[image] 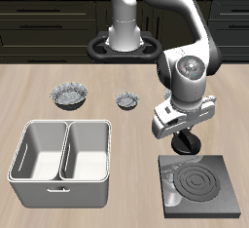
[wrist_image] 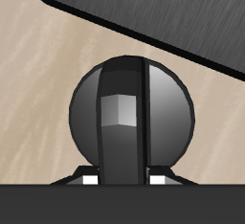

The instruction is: Turn off the flat stove and place the smallest bowl on it

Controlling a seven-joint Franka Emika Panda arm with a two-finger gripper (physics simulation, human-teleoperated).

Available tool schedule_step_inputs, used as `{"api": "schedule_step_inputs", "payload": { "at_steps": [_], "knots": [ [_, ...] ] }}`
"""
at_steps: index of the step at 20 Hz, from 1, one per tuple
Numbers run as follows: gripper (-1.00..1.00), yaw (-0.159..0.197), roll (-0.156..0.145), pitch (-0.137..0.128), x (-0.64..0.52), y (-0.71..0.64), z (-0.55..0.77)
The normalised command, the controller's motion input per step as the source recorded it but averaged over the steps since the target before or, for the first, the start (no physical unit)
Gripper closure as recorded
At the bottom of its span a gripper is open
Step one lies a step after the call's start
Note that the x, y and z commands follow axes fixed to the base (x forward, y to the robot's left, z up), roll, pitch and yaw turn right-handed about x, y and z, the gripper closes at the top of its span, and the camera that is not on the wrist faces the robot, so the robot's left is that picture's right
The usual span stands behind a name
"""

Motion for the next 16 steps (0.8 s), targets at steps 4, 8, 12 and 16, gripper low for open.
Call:
{"api": "schedule_step_inputs", "payload": {
  "at_steps": [4,8,12,16],
  "knots": [
    [1.00,-0.038,0.013,-0.007,0.02,0.04,0.02],
    [1.00,-0.043,0.009,-0.026,-0.01,0.04,0.10],
    [1.00,-0.057,0.027,-0.020,-0.01,0.08,0.08],
    [1.00,-0.075,0.008,-0.009,-0.01,0.02,0.10]
  ]
}}
